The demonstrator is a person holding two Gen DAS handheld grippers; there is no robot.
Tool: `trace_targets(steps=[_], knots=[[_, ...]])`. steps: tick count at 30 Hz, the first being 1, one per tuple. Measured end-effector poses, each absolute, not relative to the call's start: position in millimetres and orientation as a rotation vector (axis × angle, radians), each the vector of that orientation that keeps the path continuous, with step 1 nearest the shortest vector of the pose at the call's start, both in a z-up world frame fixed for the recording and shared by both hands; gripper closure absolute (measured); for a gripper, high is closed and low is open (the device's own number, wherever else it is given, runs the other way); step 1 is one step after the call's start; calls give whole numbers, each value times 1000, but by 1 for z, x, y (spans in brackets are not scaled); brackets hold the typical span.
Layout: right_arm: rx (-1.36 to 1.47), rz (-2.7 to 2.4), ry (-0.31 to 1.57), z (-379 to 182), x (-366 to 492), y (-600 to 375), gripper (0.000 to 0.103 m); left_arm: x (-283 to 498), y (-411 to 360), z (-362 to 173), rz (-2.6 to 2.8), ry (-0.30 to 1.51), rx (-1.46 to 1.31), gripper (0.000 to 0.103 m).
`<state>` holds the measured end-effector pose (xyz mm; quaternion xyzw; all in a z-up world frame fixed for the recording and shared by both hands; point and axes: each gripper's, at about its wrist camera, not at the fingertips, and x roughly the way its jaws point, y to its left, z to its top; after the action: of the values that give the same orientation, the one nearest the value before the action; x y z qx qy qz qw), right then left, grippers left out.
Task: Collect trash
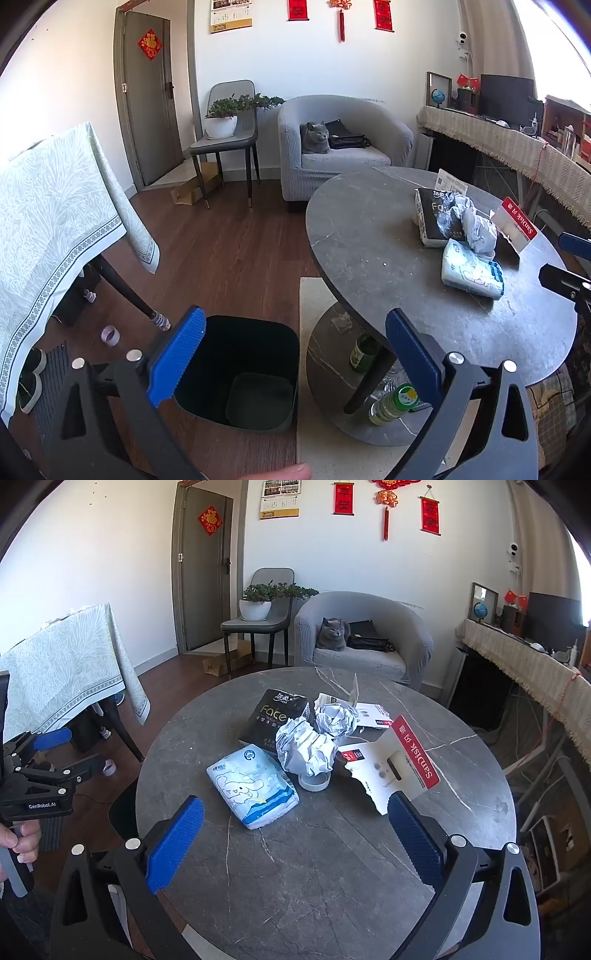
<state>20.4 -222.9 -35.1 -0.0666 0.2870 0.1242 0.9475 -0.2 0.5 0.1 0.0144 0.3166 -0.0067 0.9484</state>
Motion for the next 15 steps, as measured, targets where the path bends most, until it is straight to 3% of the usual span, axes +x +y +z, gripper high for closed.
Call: trace_targets(steps=[15], knots=[[-135,253,586,-35,20,-223,3,0,-2,-4,-10,651,39,3]])
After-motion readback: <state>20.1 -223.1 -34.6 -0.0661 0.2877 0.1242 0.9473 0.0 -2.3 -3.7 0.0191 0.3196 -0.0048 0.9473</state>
